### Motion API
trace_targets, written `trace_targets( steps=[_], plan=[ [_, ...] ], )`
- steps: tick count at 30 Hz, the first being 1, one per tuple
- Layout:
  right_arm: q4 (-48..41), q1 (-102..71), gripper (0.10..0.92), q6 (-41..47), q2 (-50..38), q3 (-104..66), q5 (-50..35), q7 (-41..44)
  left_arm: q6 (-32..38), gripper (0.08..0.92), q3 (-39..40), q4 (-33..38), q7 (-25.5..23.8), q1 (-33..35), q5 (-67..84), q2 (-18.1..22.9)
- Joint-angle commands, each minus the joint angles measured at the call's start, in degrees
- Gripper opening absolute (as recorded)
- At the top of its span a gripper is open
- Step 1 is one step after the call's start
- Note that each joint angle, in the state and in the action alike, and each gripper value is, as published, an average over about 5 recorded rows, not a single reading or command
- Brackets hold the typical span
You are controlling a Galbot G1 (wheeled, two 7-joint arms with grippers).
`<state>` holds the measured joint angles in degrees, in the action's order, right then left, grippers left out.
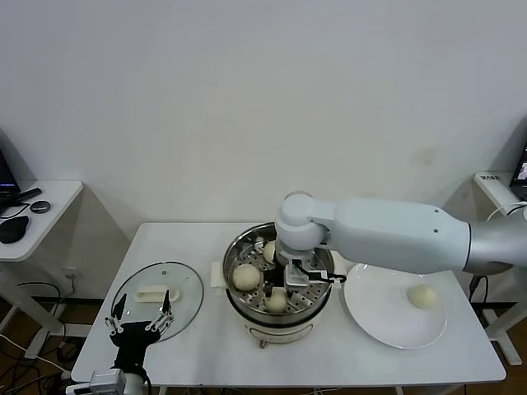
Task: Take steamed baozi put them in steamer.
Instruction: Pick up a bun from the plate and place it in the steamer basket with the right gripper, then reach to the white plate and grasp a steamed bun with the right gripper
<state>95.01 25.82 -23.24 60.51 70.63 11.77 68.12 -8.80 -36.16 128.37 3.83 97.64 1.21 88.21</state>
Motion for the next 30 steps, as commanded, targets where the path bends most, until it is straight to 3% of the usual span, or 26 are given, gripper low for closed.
trace_targets(
  steps=[1, 11, 16, 23, 26, 30],
  plan=[
    [0.1, -0.8, 0.537, 0.9, 0.1, -0.5, 1.4, -0.4, 0.0, 0.823, 0.0, 0.0, -0.1, -0.1, 0.1, 0.0],
    [-0.1, 1.6, 0.8, 5.3, -3.4, -6.7, -4.6, 2.5, -0.1, 0.823, 0.3, 0.0, -0.4, -0.3, 0.0, 0.1],
    [-0.4, 2.5, 0.822, 14.4, -11.1, -14.2, -15.0, 2.0, -0.2, 0.823, 0.7, -0.2, -0.7, -0.3, 0.2, -0.1],
    [-7.2, -3.3, 0.823, 38.6, -25.9, -26.6, -29.3, -2.2, -0.4, 0.823, 0.7, 0.1, -1.2, -0.2, 1.0, -1.3],
    [-9.4, -6.8, 0.823, 46.1, -31.0, -30.1, -29.6, -3.7, -0.5, 0.823, 0.7, 0.3, -1.2, -0.3, 1.4, -1.6],
    [-10.1, -13.7, 0.823, 52.9, -36.1, -35.3, -23.0, -3.0, -0.6, 0.823, 0.7, 0.0, -1.3, -0.4, 1.5, -1.9]
  ],
)
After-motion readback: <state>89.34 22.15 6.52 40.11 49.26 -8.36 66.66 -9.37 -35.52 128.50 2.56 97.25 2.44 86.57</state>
